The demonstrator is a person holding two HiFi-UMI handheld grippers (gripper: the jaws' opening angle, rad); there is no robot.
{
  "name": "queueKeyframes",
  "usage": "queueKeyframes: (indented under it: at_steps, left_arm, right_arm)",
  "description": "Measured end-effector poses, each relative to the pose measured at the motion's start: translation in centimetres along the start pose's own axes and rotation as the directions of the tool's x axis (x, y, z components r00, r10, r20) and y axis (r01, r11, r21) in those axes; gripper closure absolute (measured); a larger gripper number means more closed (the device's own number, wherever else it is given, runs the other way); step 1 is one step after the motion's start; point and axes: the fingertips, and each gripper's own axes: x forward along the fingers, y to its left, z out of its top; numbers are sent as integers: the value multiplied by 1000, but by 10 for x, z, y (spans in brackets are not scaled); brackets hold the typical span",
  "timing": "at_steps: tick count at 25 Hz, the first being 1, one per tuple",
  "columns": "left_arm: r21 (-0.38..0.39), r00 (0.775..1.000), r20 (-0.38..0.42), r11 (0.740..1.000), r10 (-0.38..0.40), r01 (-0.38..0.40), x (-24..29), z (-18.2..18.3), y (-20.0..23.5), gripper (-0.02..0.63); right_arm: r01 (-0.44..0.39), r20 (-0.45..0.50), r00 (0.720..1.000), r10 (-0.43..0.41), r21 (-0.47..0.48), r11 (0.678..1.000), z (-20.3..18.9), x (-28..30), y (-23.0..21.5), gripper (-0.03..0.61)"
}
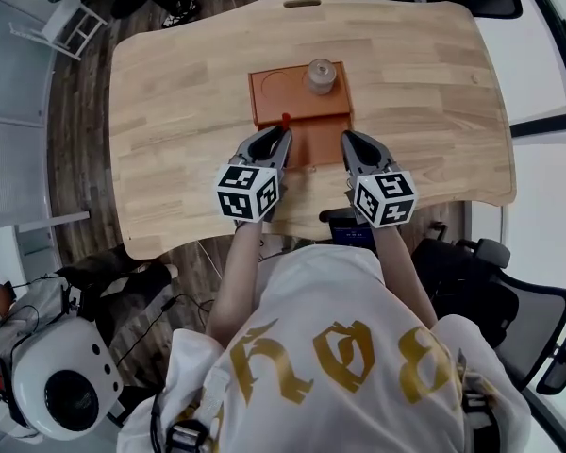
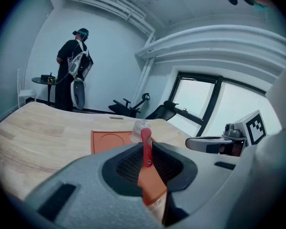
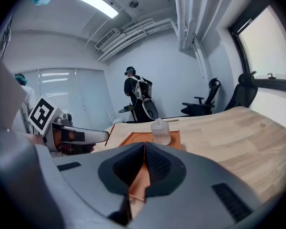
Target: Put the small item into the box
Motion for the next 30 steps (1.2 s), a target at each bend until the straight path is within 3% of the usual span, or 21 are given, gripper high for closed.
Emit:
queueKeyframes:
  at_steps: [15,23,30]
  left_arm:
    - [61,987,-160,998,-7,16,36,-40,1,555]
    - [68,967,-255,997,-2,20,51,-62,6,555]
    - [120,937,-350,992,4,41,66,-80,6,555]
  right_arm:
    - [-3,-67,998,5,40,999,-23,14,-22,566]
    - [-6,-104,995,13,64,998,-34,20,-33,566]
    - [-4,-129,992,14,83,997,-43,24,-42,566]
